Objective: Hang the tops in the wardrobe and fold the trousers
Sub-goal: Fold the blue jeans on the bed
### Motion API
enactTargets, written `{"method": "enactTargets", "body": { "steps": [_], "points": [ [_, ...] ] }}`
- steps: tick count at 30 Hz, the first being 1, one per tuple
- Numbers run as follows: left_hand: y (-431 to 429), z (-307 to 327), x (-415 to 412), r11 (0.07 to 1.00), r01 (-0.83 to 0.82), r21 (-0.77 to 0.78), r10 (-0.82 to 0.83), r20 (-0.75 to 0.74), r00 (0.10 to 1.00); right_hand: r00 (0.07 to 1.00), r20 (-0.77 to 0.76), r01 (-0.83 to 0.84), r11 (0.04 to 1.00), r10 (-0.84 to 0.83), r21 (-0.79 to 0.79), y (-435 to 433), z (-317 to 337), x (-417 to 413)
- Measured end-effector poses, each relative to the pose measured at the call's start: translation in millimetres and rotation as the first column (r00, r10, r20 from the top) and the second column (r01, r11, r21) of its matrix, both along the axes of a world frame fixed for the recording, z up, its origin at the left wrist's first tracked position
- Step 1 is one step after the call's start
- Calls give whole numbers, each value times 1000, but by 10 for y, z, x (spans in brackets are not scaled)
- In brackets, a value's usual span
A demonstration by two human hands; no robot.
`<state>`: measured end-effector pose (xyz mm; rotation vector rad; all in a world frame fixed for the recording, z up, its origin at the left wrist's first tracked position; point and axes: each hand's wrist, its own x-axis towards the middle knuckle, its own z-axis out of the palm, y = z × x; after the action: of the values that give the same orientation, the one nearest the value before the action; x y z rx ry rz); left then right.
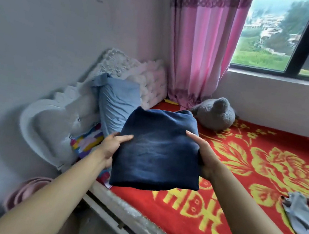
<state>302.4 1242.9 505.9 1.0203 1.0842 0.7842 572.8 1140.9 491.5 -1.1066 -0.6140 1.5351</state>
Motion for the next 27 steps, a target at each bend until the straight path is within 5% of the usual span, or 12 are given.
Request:
{"method": "enactTargets", "body": {
  "steps": [8,15,20,27],
  "points": [
    [-1049,45,-1700,992,-85,-89,99,164,981,985,128,-113,993,116,-34,-526,266,-1314],
    [-1797,512,-2942,951,-300,73,286,158,945,955,262,-204,947,137,247,-585,597,-2404],
    [-2573,862,-3563,888,-338,312,328,87,941,887,343,-438,800,310,409,-604,1001,-3048],
    [-3594,1324,-4342,770,-602,210,557,240,795,679,266,-709,518,684,479,-781,1445,-4104]
  ]
}}
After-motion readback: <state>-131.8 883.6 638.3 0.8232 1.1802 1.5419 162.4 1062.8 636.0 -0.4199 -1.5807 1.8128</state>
